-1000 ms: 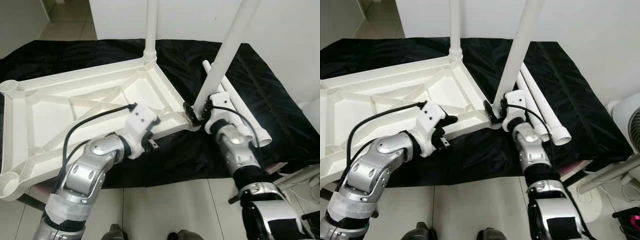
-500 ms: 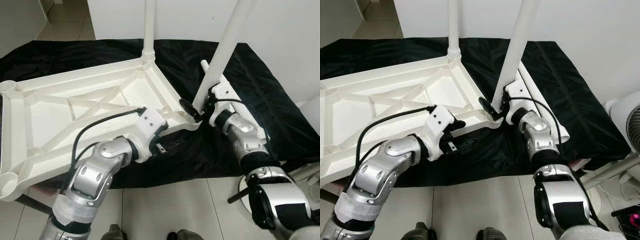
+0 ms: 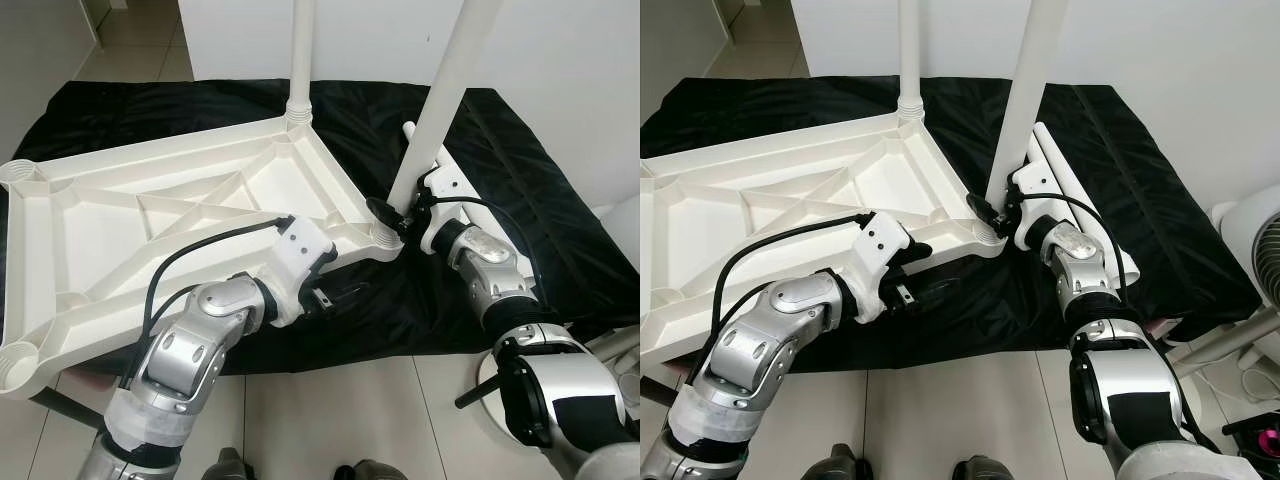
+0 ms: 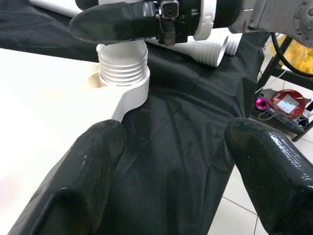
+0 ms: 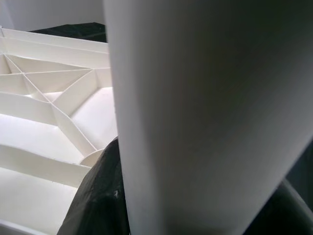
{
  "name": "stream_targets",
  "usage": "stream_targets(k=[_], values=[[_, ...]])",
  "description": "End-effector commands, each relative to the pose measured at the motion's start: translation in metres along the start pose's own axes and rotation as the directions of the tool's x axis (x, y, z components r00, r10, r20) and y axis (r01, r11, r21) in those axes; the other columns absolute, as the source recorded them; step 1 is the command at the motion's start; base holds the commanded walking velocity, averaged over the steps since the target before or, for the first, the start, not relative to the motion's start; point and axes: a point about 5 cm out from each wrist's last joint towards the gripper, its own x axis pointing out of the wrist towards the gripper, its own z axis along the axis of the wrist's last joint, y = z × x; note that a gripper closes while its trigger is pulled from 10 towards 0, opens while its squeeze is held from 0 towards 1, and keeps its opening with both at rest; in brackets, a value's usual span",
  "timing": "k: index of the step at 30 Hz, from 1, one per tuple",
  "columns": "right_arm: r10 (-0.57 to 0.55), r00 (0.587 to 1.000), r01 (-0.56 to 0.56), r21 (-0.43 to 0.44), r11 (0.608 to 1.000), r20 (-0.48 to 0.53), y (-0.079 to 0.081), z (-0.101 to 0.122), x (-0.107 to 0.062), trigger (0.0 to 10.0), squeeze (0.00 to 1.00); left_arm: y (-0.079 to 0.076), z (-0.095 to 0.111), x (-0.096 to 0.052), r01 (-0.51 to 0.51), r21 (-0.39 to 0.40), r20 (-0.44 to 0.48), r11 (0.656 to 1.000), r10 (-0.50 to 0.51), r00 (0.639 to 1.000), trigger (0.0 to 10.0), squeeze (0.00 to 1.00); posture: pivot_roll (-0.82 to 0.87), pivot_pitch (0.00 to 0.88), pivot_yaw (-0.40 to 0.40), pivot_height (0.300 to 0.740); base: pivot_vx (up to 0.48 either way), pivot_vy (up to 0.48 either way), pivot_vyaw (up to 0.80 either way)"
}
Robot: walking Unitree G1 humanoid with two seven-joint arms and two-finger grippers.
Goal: Building children table
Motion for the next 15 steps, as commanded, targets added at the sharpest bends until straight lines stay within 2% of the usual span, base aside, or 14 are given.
stream_targets(k=[1, 3, 15], values=[[-0.002, 0.998, 0.005, 0.040, 0.999, -0.060, 0.0029, -0.0138, -0.0030, 10.0, 0.00, 0.0015, 0.0029, -0.0007, -0.046, 0.014, 0.001, 0.999, 0.046, 0.999, 10.0, 0.00, -0.02, 0.028, -0.015, 0.740, 0.000, 0.000, 0.00], [-0.024, 0.997, 0.030, 0.078, 0.996, -0.068, 0.0032, -0.0178, -0.0035, 10.0, 0.00, 0.0018, 0.0029, -0.0005, -0.044, 0.016, 0.000, 0.999, 0.044, 0.999, 10.0, 0.00, -0.02, 0.026, -0.013, 0.740, 0.000, 0.000, 0.00], [-0.076, 0.994, 0.086, 0.139, 0.986, -0.076, 0.0035, -0.0208, -0.0004, 10.0, 0.00, 0.0030, 0.0039, -0.0004, -0.039, 0.020, -0.002, 0.999, 0.039, 0.999, 10.0, 0.00, -0.03, 0.034, -0.006, 0.740, 0.000, 0.000, 0.00]])
